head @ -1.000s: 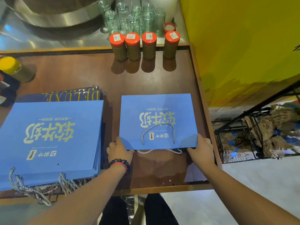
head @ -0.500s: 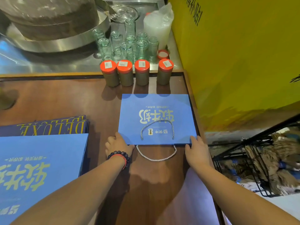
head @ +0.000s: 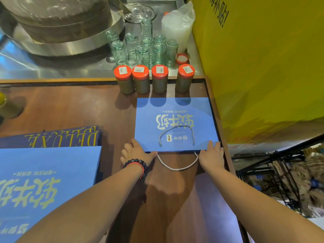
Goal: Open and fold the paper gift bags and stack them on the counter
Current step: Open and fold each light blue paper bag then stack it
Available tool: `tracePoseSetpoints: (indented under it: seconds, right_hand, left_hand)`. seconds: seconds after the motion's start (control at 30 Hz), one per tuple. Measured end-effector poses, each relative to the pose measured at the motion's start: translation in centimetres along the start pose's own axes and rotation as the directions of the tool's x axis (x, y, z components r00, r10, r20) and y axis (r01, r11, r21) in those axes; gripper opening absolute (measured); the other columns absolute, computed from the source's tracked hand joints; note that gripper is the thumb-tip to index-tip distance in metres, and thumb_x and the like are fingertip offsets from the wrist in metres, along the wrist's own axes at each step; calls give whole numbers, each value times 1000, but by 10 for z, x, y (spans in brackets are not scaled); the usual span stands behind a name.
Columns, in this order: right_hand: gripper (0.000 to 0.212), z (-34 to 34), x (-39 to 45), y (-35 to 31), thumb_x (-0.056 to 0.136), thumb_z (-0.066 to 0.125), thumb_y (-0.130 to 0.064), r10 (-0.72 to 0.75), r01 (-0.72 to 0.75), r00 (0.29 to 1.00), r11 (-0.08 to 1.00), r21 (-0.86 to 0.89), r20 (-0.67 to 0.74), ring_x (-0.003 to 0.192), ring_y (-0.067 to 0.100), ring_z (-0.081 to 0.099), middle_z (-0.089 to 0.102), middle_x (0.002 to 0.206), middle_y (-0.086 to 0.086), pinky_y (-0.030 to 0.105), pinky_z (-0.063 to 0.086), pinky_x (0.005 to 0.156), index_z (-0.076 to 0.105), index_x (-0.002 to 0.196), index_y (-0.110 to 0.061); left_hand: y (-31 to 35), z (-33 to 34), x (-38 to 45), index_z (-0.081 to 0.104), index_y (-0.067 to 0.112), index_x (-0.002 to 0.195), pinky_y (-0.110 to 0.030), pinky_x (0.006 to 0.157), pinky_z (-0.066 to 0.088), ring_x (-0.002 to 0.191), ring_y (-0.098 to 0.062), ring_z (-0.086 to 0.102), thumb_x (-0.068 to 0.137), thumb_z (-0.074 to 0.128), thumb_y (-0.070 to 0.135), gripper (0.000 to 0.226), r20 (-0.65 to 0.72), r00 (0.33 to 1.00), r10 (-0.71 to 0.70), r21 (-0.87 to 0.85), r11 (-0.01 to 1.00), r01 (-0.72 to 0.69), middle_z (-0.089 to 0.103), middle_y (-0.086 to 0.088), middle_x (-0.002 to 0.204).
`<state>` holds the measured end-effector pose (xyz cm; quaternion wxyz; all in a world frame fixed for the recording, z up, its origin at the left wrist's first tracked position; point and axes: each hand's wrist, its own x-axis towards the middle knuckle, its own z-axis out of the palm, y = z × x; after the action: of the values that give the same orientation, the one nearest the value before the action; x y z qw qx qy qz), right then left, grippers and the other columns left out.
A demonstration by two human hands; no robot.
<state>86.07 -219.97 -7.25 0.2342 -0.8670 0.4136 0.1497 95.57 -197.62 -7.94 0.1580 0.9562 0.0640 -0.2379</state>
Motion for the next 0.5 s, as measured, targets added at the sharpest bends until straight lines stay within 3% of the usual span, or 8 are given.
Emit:
tracePoseSetpoints:
  seconds: [0.1,0.17,0.27,0.3,0.4,0.5]
  right_hand:
    - [60,-2,-17,-7,100,34,-30,18,-18,1000,1000,-11,-12,150,29,-4,-1,163,10,44,16,119,13,155,-19]
    - [60,-3,-35,-18,99,37,-29,-14,14,1000,1000,-6,-23,150,28,-1,3,163,10,44,16,119,17,154,-20]
    - [54,-4,-66,-44,96,42,-25,-204,204,978,979,-2,-49,145,29,20,24,158,11,43,25,114,33,149,-17]
    - [50,-3,-81,-56,96,43,-24,-291,291,956,957,-6,-38,139,30,31,36,152,11,42,32,109,40,145,-16]
    - [34,9,-138,-95,95,46,-29,-511,511,859,859,-18,26,115,32,55,60,125,8,42,47,90,57,126,-20]
    - [37,35,-194,-132,95,48,-34,-633,636,770,772,-16,82,115,28,55,60,127,3,38,46,91,57,129,-23]
  left_hand:
    - [-3,-12,-15,19,17,145,-42,100,38,122,-32,35,68,64,69,103,40,999,18,-86,996,-14,34,-10,132]
    - [-11,-27,-35,23,20,145,-34,93,40,123,-31,33,77,63,56,87,91,992,89,-192,979,-70,32,-9,134]
    - [-36,-60,-68,32,28,143,-19,77,45,111,-23,40,84,57,44,66,130,947,295,-212,941,-264,34,-7,133]
    - [-48,-71,-77,32,27,144,-18,79,45,113,-23,41,86,56,44,65,129,929,346,-175,930,-322,35,-7,135]
    - [-94,-106,-92,39,16,144,-32,103,39,128,-26,39,90,52,42,61,84,923,376,-43,927,-374,37,-8,142]
    - [-154,-149,-94,55,10,131,-35,103,37,121,-29,45,86,53,39,53,23,934,357,-21,934,-356,47,-10,133]
